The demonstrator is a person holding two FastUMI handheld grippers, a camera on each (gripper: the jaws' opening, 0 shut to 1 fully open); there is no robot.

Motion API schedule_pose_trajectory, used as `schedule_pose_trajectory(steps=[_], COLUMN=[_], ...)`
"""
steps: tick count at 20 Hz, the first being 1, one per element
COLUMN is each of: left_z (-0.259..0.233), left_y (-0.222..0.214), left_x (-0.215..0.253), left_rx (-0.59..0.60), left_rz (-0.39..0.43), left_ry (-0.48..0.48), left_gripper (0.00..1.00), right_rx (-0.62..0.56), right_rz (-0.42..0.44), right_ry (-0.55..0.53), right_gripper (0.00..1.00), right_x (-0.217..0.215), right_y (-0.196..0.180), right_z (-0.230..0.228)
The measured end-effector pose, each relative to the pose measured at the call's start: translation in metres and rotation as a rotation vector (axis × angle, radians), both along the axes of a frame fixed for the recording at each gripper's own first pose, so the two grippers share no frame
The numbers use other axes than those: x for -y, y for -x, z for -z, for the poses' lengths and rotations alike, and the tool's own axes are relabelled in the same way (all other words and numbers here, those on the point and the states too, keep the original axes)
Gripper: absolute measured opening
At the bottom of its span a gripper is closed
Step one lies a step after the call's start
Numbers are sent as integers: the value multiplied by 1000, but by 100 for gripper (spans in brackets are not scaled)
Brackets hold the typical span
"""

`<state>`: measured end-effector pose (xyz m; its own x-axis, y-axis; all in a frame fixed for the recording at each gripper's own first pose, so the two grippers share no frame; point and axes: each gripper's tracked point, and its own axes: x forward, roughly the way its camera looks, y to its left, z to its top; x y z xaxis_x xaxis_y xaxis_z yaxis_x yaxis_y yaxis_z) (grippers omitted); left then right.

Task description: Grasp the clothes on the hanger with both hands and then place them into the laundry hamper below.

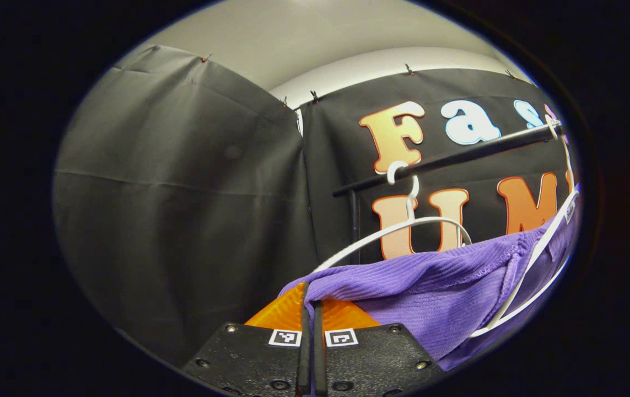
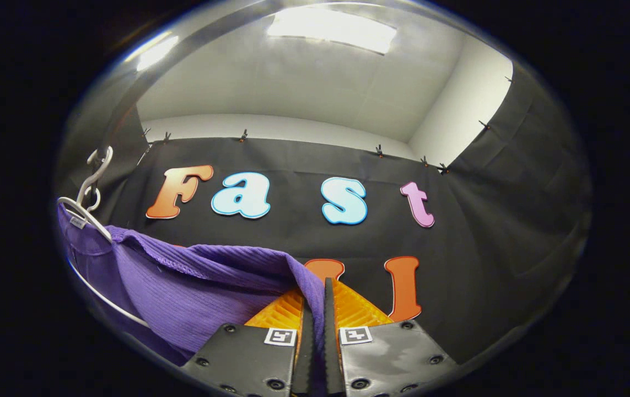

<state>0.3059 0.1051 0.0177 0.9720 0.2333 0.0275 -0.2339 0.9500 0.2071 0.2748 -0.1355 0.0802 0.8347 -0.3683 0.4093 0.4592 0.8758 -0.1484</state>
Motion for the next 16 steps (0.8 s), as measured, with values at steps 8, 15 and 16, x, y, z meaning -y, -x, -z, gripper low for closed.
schedule_pose_trajectory(steps=[8, 15, 16], left_z=[63, 111, 115], left_y=[6, 7, 8], left_x=[11, 9, 8], left_rx=[-95, -163, -163], left_rz=[23, 20, 22], left_ry=[6, -63, -85], left_gripper=[3, 3, 3], right_rx=[-38, -93, -99], right_rz=[8, 6, 14], right_ry=[17, 37, 64], right_gripper=[11, 11, 15], right_x=[15, 26, 26], right_y=[-24, -39, -38], right_z=[17, 53, 57])
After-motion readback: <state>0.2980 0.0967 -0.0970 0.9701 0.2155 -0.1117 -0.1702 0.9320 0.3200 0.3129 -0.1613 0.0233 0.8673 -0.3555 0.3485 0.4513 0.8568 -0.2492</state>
